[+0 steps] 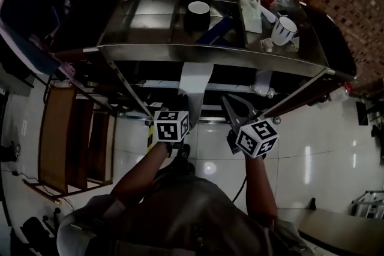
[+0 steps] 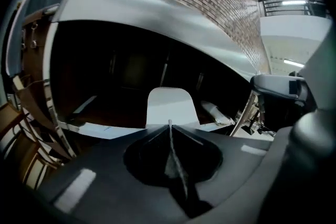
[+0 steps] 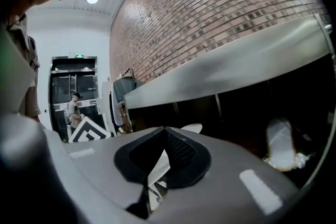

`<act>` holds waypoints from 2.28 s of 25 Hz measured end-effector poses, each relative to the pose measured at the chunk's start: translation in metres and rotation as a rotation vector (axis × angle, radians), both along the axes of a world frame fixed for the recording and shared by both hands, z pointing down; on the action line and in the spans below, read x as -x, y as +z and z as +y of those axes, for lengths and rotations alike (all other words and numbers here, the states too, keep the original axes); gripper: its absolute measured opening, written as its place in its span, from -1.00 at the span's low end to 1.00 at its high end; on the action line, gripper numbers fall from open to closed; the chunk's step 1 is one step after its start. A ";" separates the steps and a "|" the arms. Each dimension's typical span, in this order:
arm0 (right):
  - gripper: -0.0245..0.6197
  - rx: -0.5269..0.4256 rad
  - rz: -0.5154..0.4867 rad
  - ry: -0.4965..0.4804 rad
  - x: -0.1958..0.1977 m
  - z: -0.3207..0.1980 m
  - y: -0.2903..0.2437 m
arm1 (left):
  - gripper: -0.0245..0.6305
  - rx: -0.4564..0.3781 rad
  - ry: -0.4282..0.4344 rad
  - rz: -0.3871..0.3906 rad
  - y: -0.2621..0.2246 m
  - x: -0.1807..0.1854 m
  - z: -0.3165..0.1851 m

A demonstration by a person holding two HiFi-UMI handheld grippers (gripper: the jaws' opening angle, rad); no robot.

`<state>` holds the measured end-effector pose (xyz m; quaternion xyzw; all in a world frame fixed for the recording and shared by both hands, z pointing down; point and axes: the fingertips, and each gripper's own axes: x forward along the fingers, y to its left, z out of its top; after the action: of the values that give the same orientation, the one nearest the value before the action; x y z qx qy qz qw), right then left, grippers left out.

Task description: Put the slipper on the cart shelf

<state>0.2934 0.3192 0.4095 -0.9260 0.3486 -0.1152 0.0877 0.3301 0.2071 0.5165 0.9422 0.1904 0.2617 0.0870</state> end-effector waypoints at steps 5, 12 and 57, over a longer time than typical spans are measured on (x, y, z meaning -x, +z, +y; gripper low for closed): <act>-0.93 0.051 -0.015 0.093 -0.012 0.037 0.003 | -0.86 0.013 0.059 -0.004 0.011 -0.042 0.042; -0.93 0.089 -0.053 0.214 -0.032 0.064 0.007 | -0.87 0.066 0.098 0.007 0.026 -0.092 0.088; -0.93 -0.036 0.098 -0.162 -0.013 0.131 -0.023 | -0.90 0.007 0.068 0.323 -0.100 0.008 0.161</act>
<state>0.3064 0.4502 0.3867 -0.8977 0.4281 -0.0703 0.0775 0.3220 0.3676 0.4161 0.9647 0.2346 0.1090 0.0496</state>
